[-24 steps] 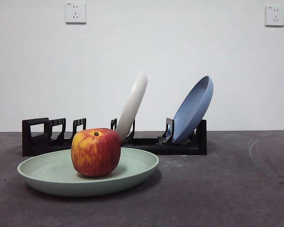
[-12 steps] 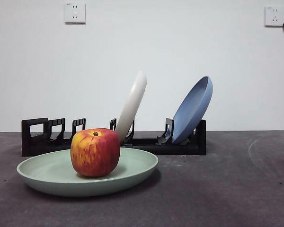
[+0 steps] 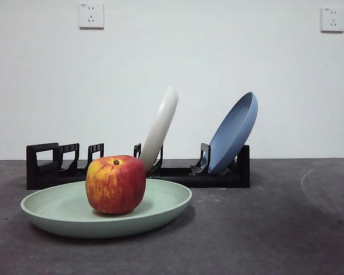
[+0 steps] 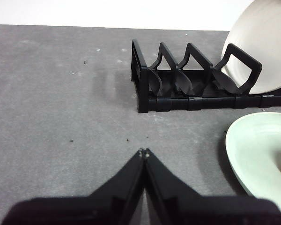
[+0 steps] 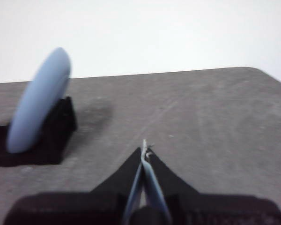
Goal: Take the green plate from the plate rack,put the plate on the table,take the apple from the table,put the apple in the plate
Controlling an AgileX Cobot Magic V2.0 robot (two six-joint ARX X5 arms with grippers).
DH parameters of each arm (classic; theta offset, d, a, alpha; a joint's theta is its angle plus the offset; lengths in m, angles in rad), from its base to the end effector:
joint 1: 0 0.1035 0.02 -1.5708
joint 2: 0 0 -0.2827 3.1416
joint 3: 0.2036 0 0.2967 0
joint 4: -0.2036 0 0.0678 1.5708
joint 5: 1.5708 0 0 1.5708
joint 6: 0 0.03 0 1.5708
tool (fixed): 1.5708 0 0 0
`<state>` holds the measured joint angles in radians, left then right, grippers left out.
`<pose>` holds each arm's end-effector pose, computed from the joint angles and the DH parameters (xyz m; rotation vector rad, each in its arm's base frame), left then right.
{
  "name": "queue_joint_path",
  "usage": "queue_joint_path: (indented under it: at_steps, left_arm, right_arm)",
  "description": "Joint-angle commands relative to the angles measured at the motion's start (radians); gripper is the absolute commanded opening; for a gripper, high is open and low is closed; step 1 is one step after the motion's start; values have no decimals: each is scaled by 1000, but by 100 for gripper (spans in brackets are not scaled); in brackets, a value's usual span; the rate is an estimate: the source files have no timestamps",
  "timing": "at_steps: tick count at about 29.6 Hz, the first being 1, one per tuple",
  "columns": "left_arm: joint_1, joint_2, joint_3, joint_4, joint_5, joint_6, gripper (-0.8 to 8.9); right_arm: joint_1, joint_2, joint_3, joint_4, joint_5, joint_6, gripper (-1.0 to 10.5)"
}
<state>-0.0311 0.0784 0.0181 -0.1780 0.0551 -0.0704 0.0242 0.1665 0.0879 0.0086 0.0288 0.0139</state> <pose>0.1267 -0.0056 0.1449 -0.0729 0.2413 -0.0774 0.1331 0.0024 0.1805 0.0120 0.0699 -0.0051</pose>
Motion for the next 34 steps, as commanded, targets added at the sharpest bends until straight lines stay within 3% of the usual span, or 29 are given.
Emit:
queue_joint_path:
  at_steps: [1, 9, 19, 22, 34]
  left_arm:
    - [0, 0, -7, 11, -3, 14, -1]
    - [0, 3, -7, 11, -3, 14, -1]
    - [0, 11, -7, 11, -3, 14, -1]
    - [0, 11, -7, 11, -3, 14, -1]
    - [0, 11, -7, 11, -3, 14, -1]
  right_arm:
    - [-6, -64, -44, -10, 34, -25, 3]
    - [-6, -159, -73, -195, 50, -21, 2]
    - [-5, -159, -73, -200, 16, -74, 2]
    - [-5, -159, -73, -195, 3, -37, 2]
    - [-5, -157, -73, -195, 8, -41, 2]
